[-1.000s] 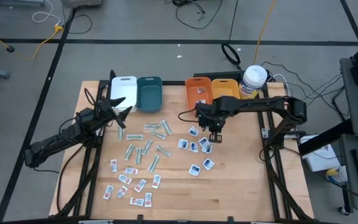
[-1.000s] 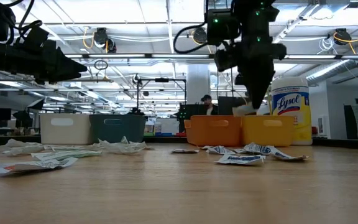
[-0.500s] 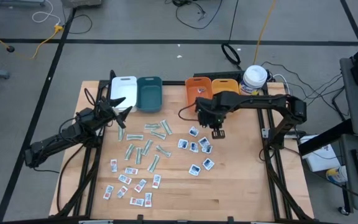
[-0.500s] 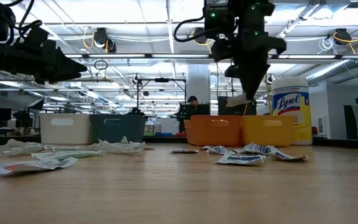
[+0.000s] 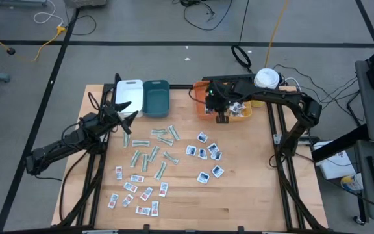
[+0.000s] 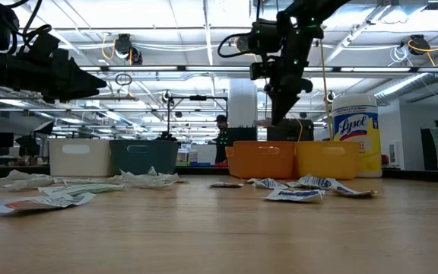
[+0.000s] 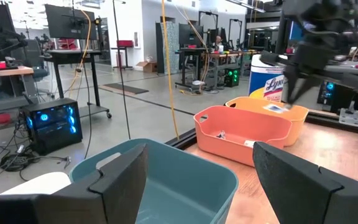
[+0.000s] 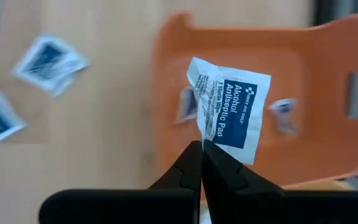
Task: Pick & Place First Aid Supplies
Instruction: Put the alcohol pad into the orange bin
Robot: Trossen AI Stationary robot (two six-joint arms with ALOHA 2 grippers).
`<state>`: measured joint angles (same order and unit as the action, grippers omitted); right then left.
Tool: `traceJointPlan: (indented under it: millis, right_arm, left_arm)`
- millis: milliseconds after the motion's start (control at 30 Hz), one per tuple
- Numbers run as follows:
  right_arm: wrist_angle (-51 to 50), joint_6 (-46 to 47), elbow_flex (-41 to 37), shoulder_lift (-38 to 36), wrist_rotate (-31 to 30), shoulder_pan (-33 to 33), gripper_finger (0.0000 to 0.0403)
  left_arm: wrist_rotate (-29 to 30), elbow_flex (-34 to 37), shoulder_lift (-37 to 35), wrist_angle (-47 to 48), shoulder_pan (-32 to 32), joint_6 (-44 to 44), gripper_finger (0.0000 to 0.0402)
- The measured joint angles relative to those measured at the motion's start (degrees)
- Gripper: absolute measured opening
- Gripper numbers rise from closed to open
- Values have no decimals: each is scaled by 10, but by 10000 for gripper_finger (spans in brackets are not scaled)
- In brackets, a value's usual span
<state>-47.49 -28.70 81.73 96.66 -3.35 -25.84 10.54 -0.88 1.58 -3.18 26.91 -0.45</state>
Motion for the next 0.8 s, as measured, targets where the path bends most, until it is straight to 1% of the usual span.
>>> traceJointPlan:
  millis: [100, 300, 600, 800]
  right_arm:
    - [42, -23, 0, 0, -15, -25, 0]
    - [90, -37, 0, 3, -11, -59, 0]
    - [98, -55, 0, 82, -11, -68, 0]
    - [123, -55, 0, 130, -9, -68, 0]
  left_arm:
    - [0, 0, 0, 0, 0, 0, 296]
    - [0, 0, 0, 0, 0, 0, 296]
    - [0, 0, 0, 0, 0, 0, 296]
    - [0, 0, 0, 0, 0, 0, 296]
